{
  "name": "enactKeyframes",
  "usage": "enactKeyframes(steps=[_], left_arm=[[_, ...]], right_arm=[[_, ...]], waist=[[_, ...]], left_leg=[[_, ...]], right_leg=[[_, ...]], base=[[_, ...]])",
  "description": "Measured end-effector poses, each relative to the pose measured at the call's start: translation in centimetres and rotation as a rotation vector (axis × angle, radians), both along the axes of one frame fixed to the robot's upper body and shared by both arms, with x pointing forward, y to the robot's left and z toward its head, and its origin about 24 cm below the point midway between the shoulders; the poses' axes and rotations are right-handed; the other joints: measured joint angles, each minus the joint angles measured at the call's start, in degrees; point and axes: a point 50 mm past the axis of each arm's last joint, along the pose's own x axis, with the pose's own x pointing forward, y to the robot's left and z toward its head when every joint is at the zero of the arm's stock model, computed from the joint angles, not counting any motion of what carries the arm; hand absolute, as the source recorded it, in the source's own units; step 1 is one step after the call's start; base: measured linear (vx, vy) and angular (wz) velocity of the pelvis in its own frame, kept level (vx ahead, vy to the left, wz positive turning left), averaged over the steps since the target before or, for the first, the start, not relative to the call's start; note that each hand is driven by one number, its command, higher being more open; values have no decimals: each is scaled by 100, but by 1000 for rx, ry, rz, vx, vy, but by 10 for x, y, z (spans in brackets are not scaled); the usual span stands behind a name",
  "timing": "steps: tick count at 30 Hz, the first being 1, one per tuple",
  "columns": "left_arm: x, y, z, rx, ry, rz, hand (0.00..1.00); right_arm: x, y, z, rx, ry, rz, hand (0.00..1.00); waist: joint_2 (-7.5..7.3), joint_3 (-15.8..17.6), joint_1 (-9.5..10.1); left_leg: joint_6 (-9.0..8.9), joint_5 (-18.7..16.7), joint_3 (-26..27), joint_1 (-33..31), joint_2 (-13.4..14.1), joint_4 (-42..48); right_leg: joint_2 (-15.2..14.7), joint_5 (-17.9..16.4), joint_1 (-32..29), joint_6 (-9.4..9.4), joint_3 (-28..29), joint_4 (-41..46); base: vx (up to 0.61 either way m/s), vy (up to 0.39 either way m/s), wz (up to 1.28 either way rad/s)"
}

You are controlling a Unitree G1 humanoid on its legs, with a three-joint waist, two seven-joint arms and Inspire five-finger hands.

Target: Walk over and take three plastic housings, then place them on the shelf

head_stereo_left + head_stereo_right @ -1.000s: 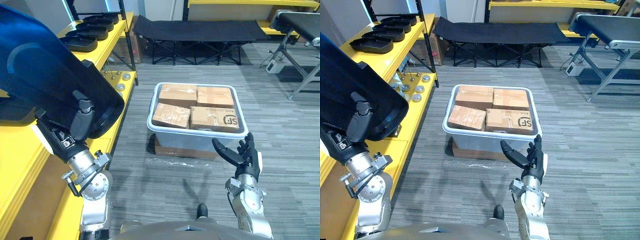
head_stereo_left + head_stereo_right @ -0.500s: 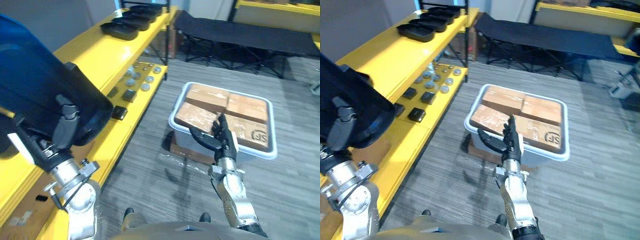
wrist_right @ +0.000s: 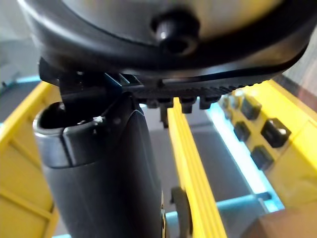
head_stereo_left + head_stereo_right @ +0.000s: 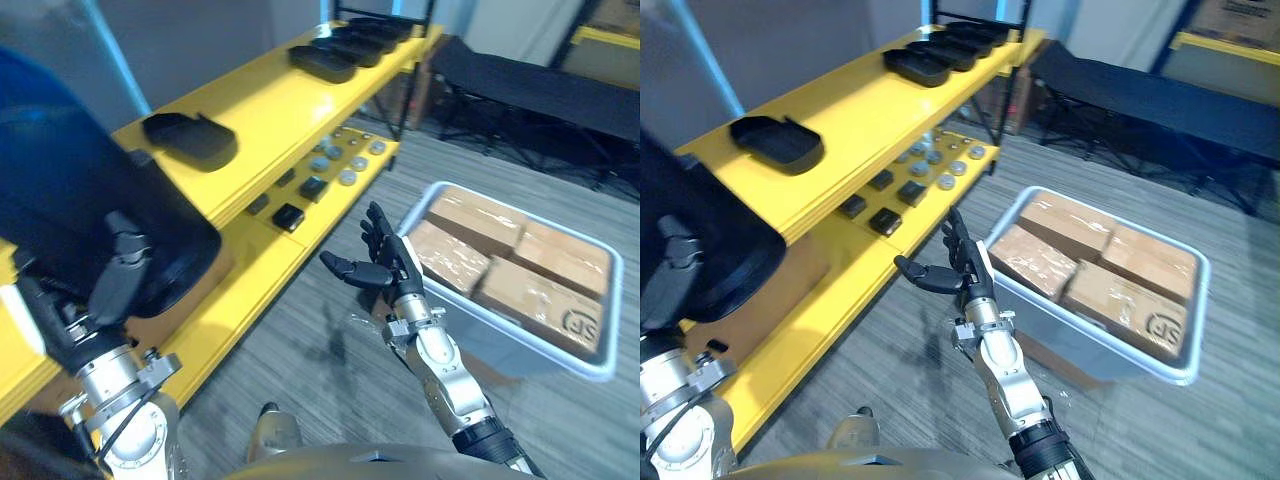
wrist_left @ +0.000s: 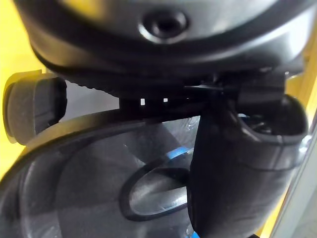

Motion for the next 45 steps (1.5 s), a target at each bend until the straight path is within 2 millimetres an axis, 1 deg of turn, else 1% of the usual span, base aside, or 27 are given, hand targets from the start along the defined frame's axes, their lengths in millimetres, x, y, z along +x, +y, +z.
enactKeyframes(steps=[3, 5, 6, 7, 8, 9, 11, 16, 19, 21, 23, 25, 26, 27, 28, 30, 32, 33, 34, 35, 37, 39, 40, 42, 43, 44, 45], left_arm=[[0, -6, 1, -3, -23, -51, 0], [0, -6, 2, 3, -31, -58, 0], [2, -7, 4, 14, -40, -90, 0], [7, -9, 9, 45, -55, -143, 0], [10, -10, 12, 68, -64, -169, 0], [17, -13, 17, 101, -85, -233, 0], [25, -17, 21, 115, -108, -280, 0], [25, -19, 16, 89, -91, -266, 0], [25, -18, 13, 67, -84, -242, 0], [24, -17, 10, 43, -84, -217, 0], [23, -17, 8, 31, -89, -204, 0], [23, -17, 8, 29, -93, -183, 0], [19, -14, 9, 53, -93, -154, 0], [18, -10, 10, 70, -91, -144, 0], [16, -8, 11, 75, -90, -133, 0], [15, -4, 12, 59, -86, -112, 0], [13, 1, 10, 59, -63, -87, 0], [11, 4, 9, 60, -53, -60, 0], [10, 6, 11, 54, -67, -40, 0], [10, 7, 13, 52, -79, -32, 0], [12, 9, 20, 56, -125, -12, 0], [18, 10, 26, 43, -169, -11, 0], [27, 8, 30, 34, -200, -34, 0], [45, 4, 32, 40, -209, -88, 0], [48, 4, 31, 43, -205, -98, 0], [49, 5, 32, 59, -199, -111, 0], [49, 3, 29, 42, -193, -119, 0]], right_arm=[[0, 2, 1, -7, -5, 1, 100], [-2, 6, -1, -11, -3, 36, 100], [-4, 7, -2, -9, -1, 53, 100], [-7, 6, -4, -10, 0, 59, 100], [-8, 6, -5, -21, -2, 60, 100], [-11, 5, -6, -35, 1, 64, 100], [-12, 5, -5, -28, -9, 65, 100], [-11, 3, -2, -27, -33, 85, 100], [-12, -6, 0, -16, -39, 45, 100], [-12, -13, 4, -20, -63, 22, 100], [-11, -16, 7, -15, -81, 2, 100], [-10, -17, 12, -5, -118, -18, 100], [-7, -11, 28, 43, -191, -31, 100], [-7, -8, 31, 60, -205, -31, 100], [-7, -6, 33, 69, -215, -27, 100], [-5, 0, 36, 88, -234, -12, 100], [-5, 4, 37, 105, -232, -10, 100], [-5, 6, 36, 115, -230, -8, 100], [-5, 7, 38, 115, -246, 0, 100], [-5, 7, 40, 108, -263, 1, 100], [0, 2, 53, 95, -352, 4, 100], [11, -5, 72, 67, -448, 4, 100], [18, -12, 85, 50, -509, -12, 100], [20, -25, 102, 44, -576, -62, 100], [19, -28, 106, 45, -596, -72, 100], [16, -30, 114, 61, -634, -77, 100], [12, -33, 126, 69, -684, -66, 100]], waist=[[87, 47, 182], [77, 57, 142], [46, 74, 72], [-37, 110, -61], [-87, 135, -114], [-196, 132, -167], [-255, 155, -166], [-219, 203, -166], [-107, 361, -210], [-55, 526, -297], [-39, 639, -300], [-59, 751, -284], [-108, 949, -93], [-211, 932, -33], [-292, 872, -28], [-335, 847, 19], [-349, 856, 0], [-324, 870, -76], [-277, 872, -186], [-306, 835, -204], [-223, 736, -191], [-152, 679, -226], [-95, 675, -325], [-21, 614, -524], [-67, 588, -557], [-296, 450, -587], [-281, 341, -549]], left_leg=[[-37, 149, -37, 36, -52, -298], [-52, 169, -84, -6, -141, -313], [-48, 170, -238, -42, -259, -293], [-30, 183, -489, -107, -423, -259], [-21, 196, -605, -114, -499, -265], [-60, 304, -777, -98, -617, -373], [-100, 445, -892, -89, -668, -481], [-111, 464, -779, -102, -545, -438], [-95, 448, -739, -112, -421, -331], [49, 321, -710, -231, -393, -126], [91, 255, -622, -337, -384, 23], [227, 56, -405, -617, -382, 471], [289, -951, -73, -1016, -540, 2011], [354, -1162, 28, -1039, -655, 2184], [463, -1258, 59, -1103, -717, 2261], [597, -1392, 38, -1184, -901, 2461], [679, -1394, -44, -894, -1036, 2133], [785, -1307, -187, -525, -1038, 1715], [824, -1150, -318, -164, -1031, 1303], [799, -1075, -370, -1, -1030, 1104], [787, -1000, -521, 298, -1034, 696], [748, -1024, -776, 345, -1048, 606], [705, -1092, -1133, 348, -1054, 636], [489, -1112, -1775, 388, -1073, 648], [408, -1132, -1900, 426, -1109, 646], [247, -1190, -1994, 441, -1195, 638], [28, -1326, -1983, 434, -1064, 668]], right_leg=[[-25, -62, 56, 52, -152, 23], [-155, -218, 46, 118, -159, 282], [-233, -529, -48, 131, 116, 657], [-237, -967, -243, 25, 671, 1132], [-236, -1168, -324, -52, 924, 1355], [-252, -1450, -441, -283, 1251, 1733], [-253, -1474, -430, -299, 1407, 1796], [-83, -1319, -283, 15, 1439, 1351], [23, -1375, -294, -61, 1478, 1392], [22, -1464, -413, -61, 1518, 1596], [-9, -1499, -509, -46, 1590, 1714], [-114, -1531, -679, -4, 1658, 1860], [-427, -1703, -472, 218, 1825, 1983], [-518, -1713, -343, 189, 1873, 1794], [-559, -1681, -327, 48, 1962, 1864], [-717, -1325, -595, 56, 1952, 2512], [-882, -908, -1000, -379, 2041, 3390], [-810, -870, -1268, -261, 2331, 4125], [-558, -1332, -1356, -357, 2300, 4354], [-439, -1471, -1390, -402, 2210, 4294], [-95, -1701, -1660, -653, 1943, 3670], [93, -1725, -2045, -702, 2179, 3269], [245, -1719, -2315, -696, 2677, 3194], [521, -1559, -2427, -463, 3838, 2933], [490, -1422, -2378, -370, 3980, 2716], [305, -731, -2261, -406, 3931, 2256], [269, -791, -2082, -86, 3609, 2160]], base=[[-40, 17, 54], [38, 53, 39], [40, 56, 88], [21, 41, 99], [-4, -33, 113], [23, -62, 85], [42, -59, 53], [-12, -42, -8], [-113, -21, -7], [-155, 19, -3], [-89, 40, -6], [-10, 242, -14], [136, 416, -17], [229, 461, -13], [290, 238, 15], [299, 251, 28], [208, 198, 29], [263, 73, 57], [274, 28, 63], [332, -50, 61], [282, -65, 45], [174, -108, 68], [184, -199, 134], [214, -340, 168], [230, -447, 149], [250, -522, 137], [236, -517, 117]])
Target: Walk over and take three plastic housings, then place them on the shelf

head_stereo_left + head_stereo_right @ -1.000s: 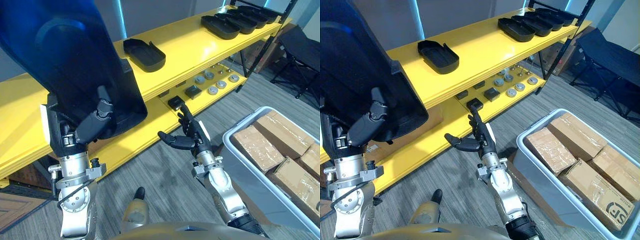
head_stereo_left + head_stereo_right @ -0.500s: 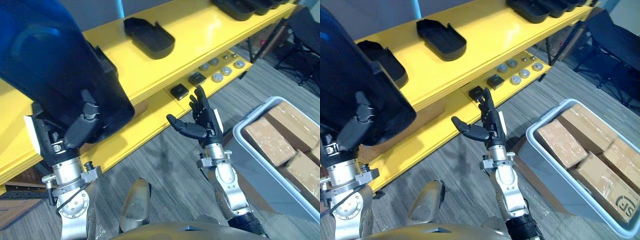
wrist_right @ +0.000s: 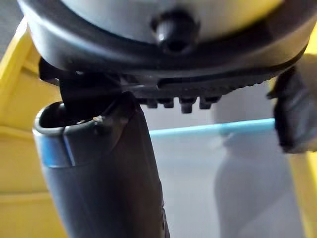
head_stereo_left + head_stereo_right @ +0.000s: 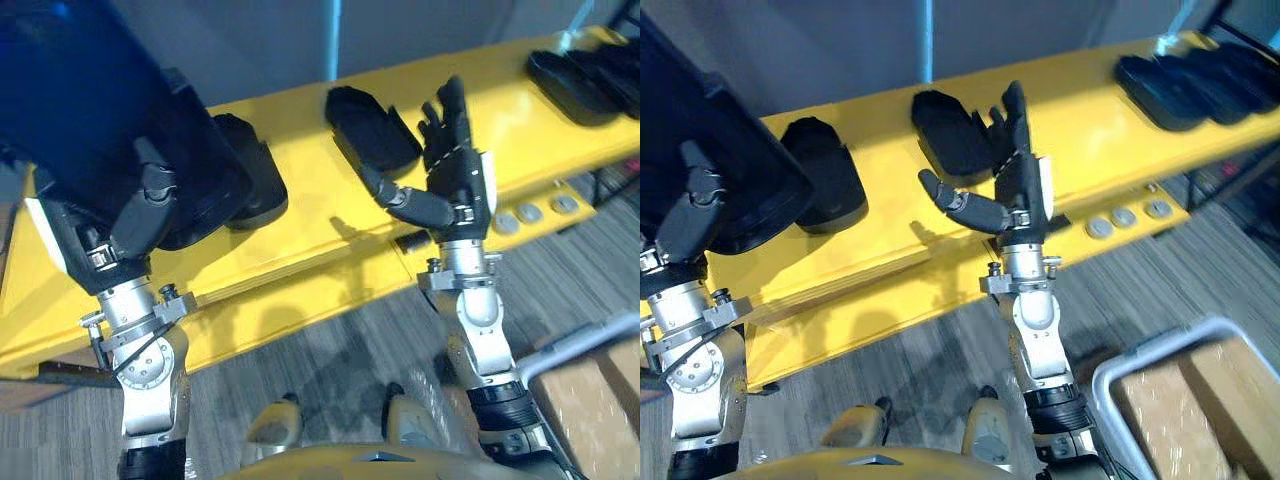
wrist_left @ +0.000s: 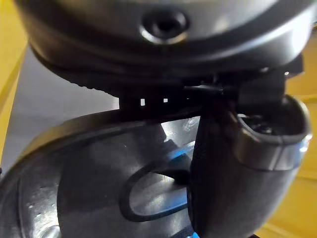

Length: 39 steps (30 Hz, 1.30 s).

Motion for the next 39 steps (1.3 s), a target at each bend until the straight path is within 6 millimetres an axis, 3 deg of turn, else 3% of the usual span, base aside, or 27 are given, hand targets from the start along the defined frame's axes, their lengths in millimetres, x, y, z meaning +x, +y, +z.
enactKeyframes(steps=[1, 2, 4, 7, 12, 18, 22, 24, 25, 26, 28, 29, 30, 31, 32, 33, 34, 35, 36, 37, 38, 39], left_arm=[[-1, -2, -4, -21, 12, -2, 0], [-4, -3, -10, -51, 35, -21, 0], [-3, -7, -10, -49, 33, -54, 0], [-5, -14, -4, -58, -4, -119, 0], [-6, -22, 1, -50, -38, -162, 0], [-9, -25, -8, -52, 27, -173, 0], [-15, -27, -25, -83, 120, -167, 0], [-16, -24, -30, -100, 141, -133, 0], [-16, -24, -31, -115, 137, -120, 0], [-16, -24, -31, -111, 136, -110, 0], [-16, -21, -39, -82, 167, -53, 0], [-15, -21, -41, -82, 179, -49, 0], [-14, -21, -46, -81, 200, -44, 0], [-14, -21, -49, -71, 217, -47, 0], [-13, -21, -50, -62, 219, -55, 0], [-10, -22, -49, -54, 214, -90, 0], [-8, -20, -47, -63, 202, -137, 0], [-8, -20, -47, -74, 202, -157, 0], [-7, -19, -49, -99, 213, -177, 0], [-7, -19, -49, -104, 215, -180, 0], [-7, -18, -49, -109, 213, -183, 0], [-6, -18, -49, -126, 209, -207, 0]], right_arm=[[-1, -2, 5, -7, -22, 6, 100], [-4, -8, 14, -2, -60, 26, 100], [-8, -19, 22, 24, -97, 14, 100], [-18, -37, 22, 47, -108, -63, 100], [-31, -38, -12, 88, 44, -61, 100], [-34, -23, -26, 183, 102, 11, 100], [-24, -15, -59, 325, 259, 122, 100], [-22, -8, -75, 332, 343, 158, 100], [-22, -3, -78, 325, 359, 187, 100], [-22, -2, -77, 322, 356, 199, 100], [-20, 9, -72, 305, 336, 257, 100], [-18, 12, -70, 301, 327, 273, 100], [-16, 18, -64, 285, 300, 303, 100], [-14, 21, -59, 262, 275, 327, 100], [-14, 21, -58, 258, 269, 330, 100], [-13, 22, -57, 268, 265, 318, 100], [-11, 23, -63, 293, 288, 296, 100], [-10, 25, -67, 302, 311, 292, 100], [-9, 30, -78, 316, 364, 281, 100], [-9, 33, -83, 321, 388, 278, 100], [-10, 35, -84, 314, 393, 274, 100], [-12, 36, -82, 313, 386, 273, 100]], waist=[[151, -61, 33], [338, -176, 29], [364, -204, -76], [416, -255, -68], [354, -323, -81], [251, -390, -125], [271, -351, -126], [313, -314, -93], [301, -236, -107], [314, -197, -110], [272, -151, -131], [284, -158, -144], [370, -211, -168], [516, -299, -233], [544, -324, -259], [525, -345, -294], [225, -196, -242], [171, -170, -191], [121, -167, -130], [164, -142, -76], [162, -143, -110], [123, -171, -138]], left_leg=[[-35, 13, 77, -41, 214, 2], [-40, 152, 567, -22, 600, -131], [20, 455, 1296, 7, 836, -292], [-18, 782, 2205, 112, 1011, -690], [5, 1019, 2157, 163, 824, -1150], [46, 1208, 2138, 163, 666, -1334], [136, 1170, 2054, -292, 581, -445], [292, 1223, 2072, -312, 519, -450], [666, 1032, 2223, -384, 575, -272], [663, 1023, 2286, -437, 659, -96], [634, 1040, 2274, -519, 1004, 464], [611, 1049, 2209, -519, 1028, 556], [568, 1073, 2043, -505, 1110, 653], [412, 994, 2045, -489, 1142, 629], [140, 730, 2132, -432, 1087, 555], [-334, 312, 2331, -309, 952, 386], [-201, 244, 2453, -317, 694, 565], [-136, 177, 2487, -342, 661, 655], [-26, 109, 2590, -368, 665, 721], [43, 108, 2672, -314, 736, 620], [121, 159, 2647, -295, 770, 502], [179, 287, 2628, -206, 756, 236]], right_leg=[[159, 47, 89, -86, -180, -85], [359, 13, 408, -251, -586, -366], [385, -17, 773, -345, -1071, -584], [407, -17, 1045, -429, -1534, -793], [323, 107, 1184, -347, -1693, -1091], [206, 243, 1228, -276, -1761, -1272], [48, 155, 1321, -322, -2026, -1136], [-84, 73, 1386, -340, -2117, -1086], [-228, 70, 1400, -318, -2264, -1023], [-304, 59, 1393, -307, -2268, -957], [-766, 2, 1332, -176, -2138, -723], [-874, -5, 1288, -91, -2077, -656], [-1045, -19, 1162, 111, -1933, -561], [-1110, 1, 1121, 278, -1808, -546], [-1180, 30, 1107, 337, -1720, -546], [-1326, 94, 1097, 363, -1503, -581], [-1560, 364, 1123, 229, -1282, -647], [-1573, 606, 1112, 209, -1217, -706], [-1540, 1123, 1072, 18, -1304, -782], [-1447, 1260, 1048, -66, -1410, -813], [-1212, 1032, 1038, -12, -1351, -626], [-830, 532, 1051, 84, -1333, -413]], base=[[220, -522, 104], [150, -352, 84], [114, -300, 113], [59, -157, 87], [-17, 2, 25], [-14, 33, 10], [-12, 29, 39], [-75, 73, 32], [-67, 76, 34], [-93, 155, 27], [-52, 226, 1], [-22, 347, -13], [0, 451, -8], [9, 484, 1], [34, 535, 24], [23, 529, 19], [-6, 580, 7], [-52, 546, -14], [-62, 432, -23], [-41, 308, -12], [6, 188, 1], [22, 119, 18]])
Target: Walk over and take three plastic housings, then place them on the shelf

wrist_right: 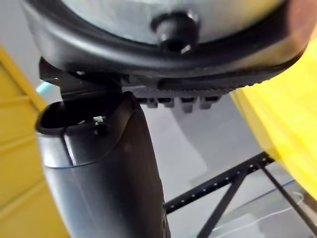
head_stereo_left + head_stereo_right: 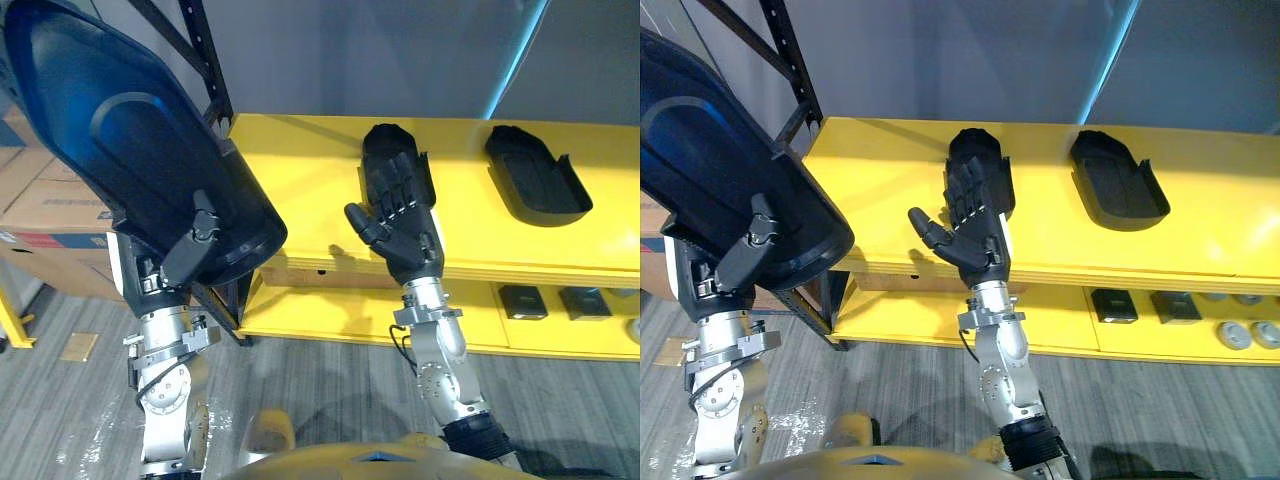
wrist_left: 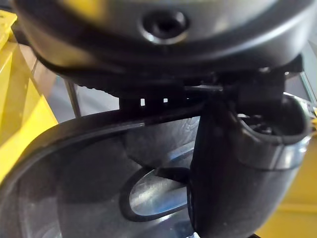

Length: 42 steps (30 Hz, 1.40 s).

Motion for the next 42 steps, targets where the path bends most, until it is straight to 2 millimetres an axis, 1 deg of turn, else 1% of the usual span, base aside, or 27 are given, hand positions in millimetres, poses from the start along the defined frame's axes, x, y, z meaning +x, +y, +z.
enactKeyframes(steps=[1, 2, 3, 4, 5, 6, 7, 9, 11, 13, 14, 16, 20, 23, 25, 26, 27, 29, 32, 33, 34, 35, 36, 38, 40, 41, 42], left_arm=[[2, -2, 1, -10, -8, -16, 0], [6, -8, 4, -14, -24, -41, 0], [7, -11, 5, -16, -28, -55, 0], [11, -19, 5, -17, -22, -93, 0], [15, -26, 6, 8, -15, -127, 0], [16, -31, 7, 24, -12, -143, 0], [16, -38, 7, 60, -5, -169, 0], [17, -43, 6, 114, 12, -187, 0], [18, -45, 4, 173, 39, -204, 0], [18, -43, 3, 190, 58, -198, 0], [18, -42, 2, 201, 64, -190, 0], [19, -31, 2, 237, 87, -144, 0], [21, -12, 2, 322, 127, -37, 0], [29, 2, -2, 357, 173, 18, 0], [33, 11, -6, 360, 204, 53, 0], [36, 18, -8, 352, 226, 61, 0], [39, 20, -9, 343, 231, 58, 0], [49, 24, -14, 279, 248, 20, 0], [83, 37, -20, 165, 290, -51, 0], [89, 41, -22, 150, 302, -55, 0], [96, 49, -25, 97, 323, -65, 0], [100, 53, -26, 57, 324, -77, 0], [105, 57, -26, -26, 317, -95, 0], [112, 59, -27, -104, 308, -104, 0], [121, 60, -25, -137, 317, -105, 0], [127, 63, -20, -148, 319, -94, 0], [128, 63, -18, -147, 320, -92, 0]], right_arm=[[-2, -1, 4, 7, -17, -5, 100], [-5, -5, 11, 20, -45, -23, 100], [-6, -6, 14, 24, -56, -30, 100], [-7, -10, 18, 12, -72, -55, 100], [-9, -15, 17, 4, -71, -81, 100], [-9, -19, 16, -7, -67, -95, 100], [-11, -24, 14, -16, -55, -115, 100], [-11, -32, 11, -35, -36, -145, 100], [-15, -46, 8, -50, -17, -192, 100], [-22, -59, 7, -74, -10, -233, 100], [-25, -62, 8, -90, -14, -243, 100], [-30, -74, 14, -130, -39, -267, 100], [-37, -83, 23, -136, -78, -311, 100], [-41, -84, 22, -139, -70, -307, 100], [-43, -80, 18, -146, -57, -265, 100], [-44, -76, 14, -122, -32, -201, 100], [-44, -75, 12, -113, -23, -177, 100], [-45, -69, 8, -115, 0, -118, 100], [-44, -56, 6, -170, 5, 5, 100], [-44, -53, 5, -178, 5, 28, 100], [-43, -47, 6, -187, -2, 71, 100], [-42, -45, 7, -194, -6, 88, 100], [-39, -42, 8, -202, -12, 117, 100], [-36, -38, 11, -211, -22, 155, 100], [-34, -33, 14, -225, -38, 195, 100], [-32, -26, 16, -234, -53, 233, 100], [-32, -24, 16, -236, -56, 241, 100]], waist=[[-9, -18, -26], [-38, -35, -89], [-59, -48, -124], [-57, -76, -218], [-5, -88, -278], [31, -96, -268], [108, -121, -267], [171, -153, -289], [192, -165, -346], [213, -162, -385], [218, -163, -392], [229, -165, -428], [242, -160, -464], [244, -154, -476], [252, -149, -540], [259, -145, -565], [266, -134, -563], [315, -94, -575], [362, -59, -616], [362, -55, -652], [360, -50, -737], [355, -36, -774], [350, 21, -822], [356, 122, -869], [365, 223, -911], [367, 290, -924], [368, 306, -931]], left_leg=[[25, 90, -52, 12, -21, -160], [45, 217, -159, -32, -118, -338], [42, 286, -174, -32, -182, -437], [67, 420, -211, -36, -276, -584], [72, 539, -259, -57, -333, -704], [67, 577, -259, -58, -327, -761], [45, 624, -263, -109, -289, -802], [-5, 726, -270, -121, -236, -946], [-63, 842, -297, -57, -173, -1126], [-91, 958, -278, 75, -133, -1361], [-99, 983, -264, 102, -123, -1413], [-106, 1070, -142, 209, -88, -1605], [-95, 1217, 46, 321, -94, -1884], [-82, 1270, 138, 393, -100, -1981], [-79, 1283, 189, 399, -102, -1993], [-85, 1320, 253, 425, -103, -2055], [-83, 1334, 292, 446, -103, -2076], [-79, 1352, 345, 488, -120, -2109], [-63, 1434, 451, 481, -152, -2179], [-64, 1446, 452, 481, -154, -2191], [-66, 1494, 469, 496, -160, -2254], [-59, 1513, 489, 500, -166, -2273], [-52, 1524, 559, 506, -176, -2284], [-36, 1538, 632, 510, -204, -2298], [-31, 1562, 691, 486, -220, -2322], [-25, 1571, 744, 433, -222, -2317], [-25, 1571, 751, 420, -222, -2311]], right_leg=[[293, -329, 19, -18, 22, 39], [598, -668, 48, -119, 41, -56], [673, -746, 81, -197, 43, -190], [736, -686, 167, -151, 197, -474], [776, -634, 199, -151, 277, -650], [795, -568, 195, -161, 278, -721], [854, -454, 183, -151, 285, -860], [915, -416, 108, -169, 290, -883], [985, -431, 99, -205, 285, -864], [1028, -455, 96, -245, 300, -829], [1036, -463, 83, -256, 314, -811], [1059, -503, -35, -303, 458, -692], [1049, -522, -241, -325, 643, -538], [1039, -579, -321, -343, 750, -425], [1025, -627, -395, -348, 795, -314], [1020, -664, -490, -344, 859, -203], [1020, -671, -521, -335, 897, -159], [999, -717, -586, -316, 957, -24], [963, -794, -827, -321, 1087, 239], [962, -795, -841, -320, 1088, 261], [960, -794, -884, -317, 1103, 302], [958, -792, -923, -312, 1135, 341], [955, -788, -989, -306, 1213, 390], [936, -781, -1065, -291, 1277, 463], [929, -792, -1167, -282, 1346, 549], [928, -814, -1273, -285, 1390, 624], [928, -819, -1297, -285, 1395, 646]], base=[[23, 110, 30], [6, 49, 30], [-12, 58, 37], [-27, 45, 37], [-24, 36, 30], [-23, 2, 14], [-16, -25, -4], [-25, -62, -3], [-19, -87, 2], [-11, -60, -3], [-18, -35, -16], [-30, -31, -25], [-35, -1, -22], [-34, 9, -15], [-43, 3, -10], [-38, -1, -15], [-45, -6, -21], [-43, -5, -14], [-58, -5, -14], [-49, -12, -9], [-32, -9, -4], [-37, 0, -14], [-45, 5, -21], [-53, 8, -19], [-67, 3, -14], [-57, -7, -13], [-55, -17, -5]])
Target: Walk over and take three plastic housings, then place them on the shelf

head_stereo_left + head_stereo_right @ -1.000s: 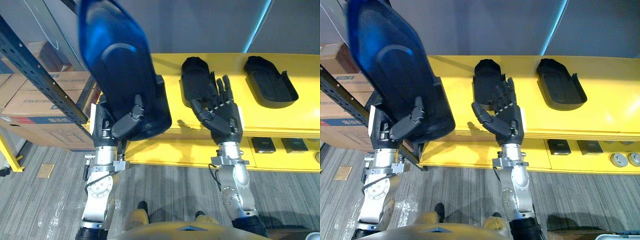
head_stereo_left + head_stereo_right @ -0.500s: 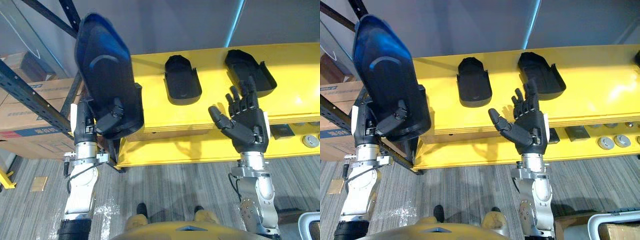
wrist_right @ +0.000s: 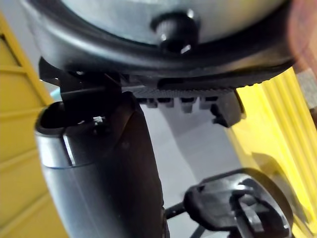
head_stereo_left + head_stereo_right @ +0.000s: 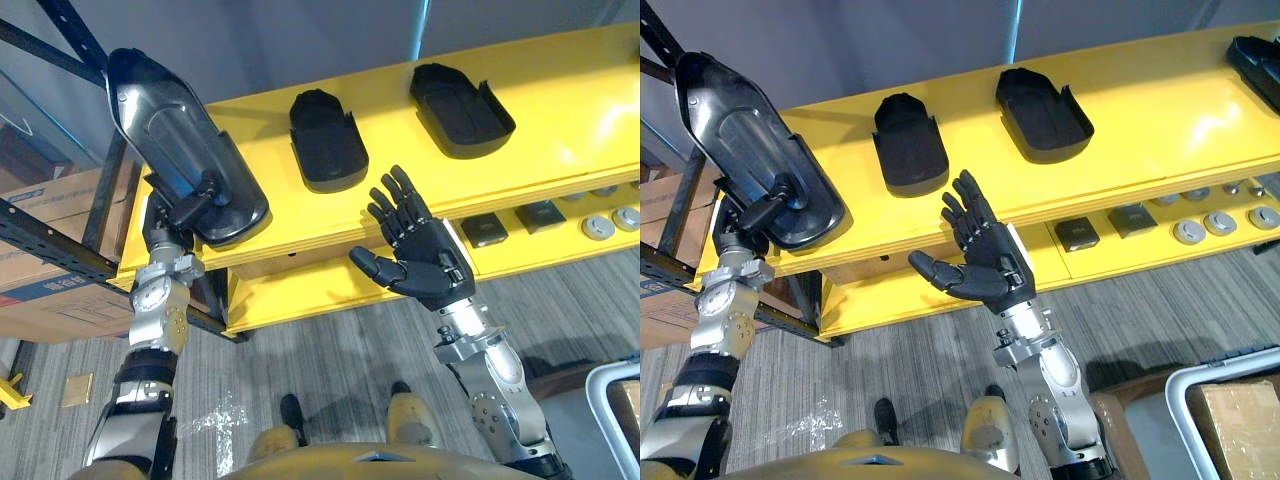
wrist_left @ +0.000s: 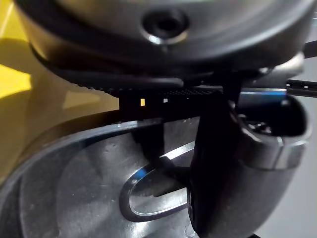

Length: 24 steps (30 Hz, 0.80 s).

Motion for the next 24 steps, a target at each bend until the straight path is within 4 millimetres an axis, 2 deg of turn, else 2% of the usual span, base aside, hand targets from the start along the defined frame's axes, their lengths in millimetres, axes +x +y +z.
enactKeyframes(steps=[2, 6, 10, 13, 17, 24], left_arm=[[8, 8, 13, 36, 16, 24, 0], [13, 22, 29, 147, 58, 50, 0], [17, 37, 53, 289, 78, 79, 0], [21, 41, 65, 368, 101, 86, 0], [23, 48, 78, 447, 133, 86, 0], [25, 49, 79, 458, 187, 44, 0]], right_arm=[[2, 8, 3, 3, -6, 43, 100], [2, 13, 6, 13, 3, 61, 100], [-3, 21, 22, 41, -50, 95, 100], [-6, 26, 27, 41, -69, 123, 100], [-7, 33, 24, 51, -44, 130, 100], [-9, 34, 21, 57, -18, 117, 100]], waist=[[1, 148, -59], [8, 292, -88], [50, 340, -82], [64, 349, -84], [98, 445, -49], [142, 476, -19]], left_leg=[[20, -12, 15, -109, 1, 73], [27, -25, 152, -190, 4, 172], [65, -70, 280, -344, 29, 307], [75, -105, 359, -422, 15, 428], [99, -223, 458, -450, 43, 567], [101, -233, 528, -447, 43, 612]], right_leg=[[-15, -30, -120, -11, 3, 126], [-65, -109, -208, -20, -23, 300], [-91, -115, -272, -22, -54, 313], [-155, -121, -270, -12, -99, 316], [-187, -121, -228, -10, -132, 317], [-257, -106, -170, 16, -166, 284]], base=[[-42, -25, 4], [-4, -27, 7], [10, -13, 7], [7, 5, 10], [-7, 6, 4], [1, 0, 2]])
